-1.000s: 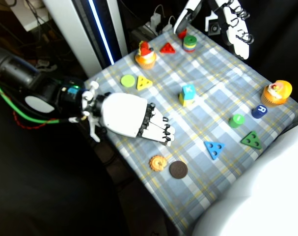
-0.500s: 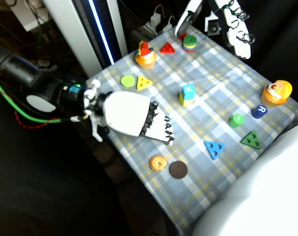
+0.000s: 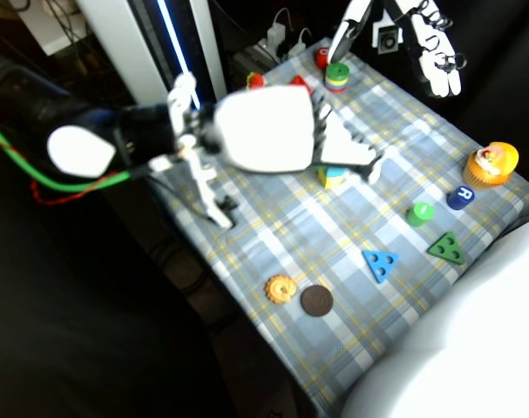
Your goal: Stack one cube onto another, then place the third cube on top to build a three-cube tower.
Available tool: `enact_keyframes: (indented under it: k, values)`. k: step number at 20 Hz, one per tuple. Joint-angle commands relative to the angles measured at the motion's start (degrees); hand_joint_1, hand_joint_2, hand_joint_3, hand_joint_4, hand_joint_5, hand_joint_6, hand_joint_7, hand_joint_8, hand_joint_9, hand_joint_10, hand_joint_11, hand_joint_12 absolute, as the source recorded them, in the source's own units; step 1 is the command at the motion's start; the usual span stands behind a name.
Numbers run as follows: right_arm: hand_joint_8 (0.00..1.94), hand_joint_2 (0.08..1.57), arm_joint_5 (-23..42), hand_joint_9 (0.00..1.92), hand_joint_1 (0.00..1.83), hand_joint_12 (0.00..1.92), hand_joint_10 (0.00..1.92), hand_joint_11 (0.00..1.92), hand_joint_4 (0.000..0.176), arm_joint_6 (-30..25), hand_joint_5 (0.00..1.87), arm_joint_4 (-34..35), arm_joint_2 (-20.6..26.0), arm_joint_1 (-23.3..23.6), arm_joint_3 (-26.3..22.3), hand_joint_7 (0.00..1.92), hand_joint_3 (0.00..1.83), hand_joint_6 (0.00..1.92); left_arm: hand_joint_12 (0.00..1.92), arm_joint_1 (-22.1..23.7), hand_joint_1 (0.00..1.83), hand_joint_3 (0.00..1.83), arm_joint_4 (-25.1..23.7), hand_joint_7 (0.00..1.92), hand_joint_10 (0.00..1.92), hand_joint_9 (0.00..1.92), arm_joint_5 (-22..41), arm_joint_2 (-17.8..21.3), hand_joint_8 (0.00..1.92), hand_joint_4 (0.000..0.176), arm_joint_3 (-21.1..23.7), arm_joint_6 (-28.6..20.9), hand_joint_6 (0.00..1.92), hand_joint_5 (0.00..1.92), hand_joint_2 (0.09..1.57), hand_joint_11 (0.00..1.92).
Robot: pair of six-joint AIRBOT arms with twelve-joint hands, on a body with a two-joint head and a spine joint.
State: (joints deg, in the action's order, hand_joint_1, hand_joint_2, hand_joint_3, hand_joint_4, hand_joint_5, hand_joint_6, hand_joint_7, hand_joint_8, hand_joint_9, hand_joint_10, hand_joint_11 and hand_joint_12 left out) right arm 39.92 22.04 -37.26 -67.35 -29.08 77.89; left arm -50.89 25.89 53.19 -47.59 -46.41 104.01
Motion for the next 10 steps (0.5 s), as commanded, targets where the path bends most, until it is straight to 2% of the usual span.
enact_keyframes:
  k: [1, 2, 5, 10]
  values:
    - [0.00, 1.05, 5.46, 0.73, 1.19, 1.04, 0.00, 0.16, 0.000, -0.73, 1.14, 2.22, -0.18, 1.22, 0.50, 0.90, 0.00, 0.71, 0.11, 0.44, 0.66, 0.00, -1.14, 0.20, 0.00, 0.17, 6.08, 0.51, 0.01, 0.176, 0.03, -0.35, 0.01, 0.06, 0.80, 0.02]
    - [0.00, 1.05, 5.43, 0.70, 1.19, 1.10, 0.00, 0.08, 0.000, -2.08, 1.12, 1.31, -1.28, 1.46, 1.44, 0.88, 0.00, 0.73, 0.12, 0.43, 0.67, 0.00, -1.13, 0.20, 0.00, 0.17, 5.84, 0.54, 0.01, 0.176, -0.03, -0.35, 0.01, 0.07, 0.80, 0.02]
    - [0.00, 1.06, 5.08, 0.68, 1.18, 1.17, 0.00, 0.02, 0.000, -3.54, 1.11, -0.03, -3.00, 1.49, 2.75, 0.86, 0.00, 0.76, 0.13, 0.47, 0.72, 0.00, -1.13, 0.18, 0.00, 0.15, 5.63, 0.54, 0.00, 0.176, -0.20, -0.35, 0.00, 0.07, 0.80, 0.02]
    - [0.00, 1.06, 4.16, 0.65, 1.18, 1.13, 0.00, 0.00, 0.000, -3.55, 1.10, -1.61, -4.25, 1.78, 3.05, 0.86, 0.00, 0.77, 0.20, 0.59, 0.70, 0.01, -1.15, 0.18, 0.00, 0.16, 5.44, 0.50, 0.00, 0.176, -0.34, -0.34, 0.00, 0.08, 0.81, 0.00]
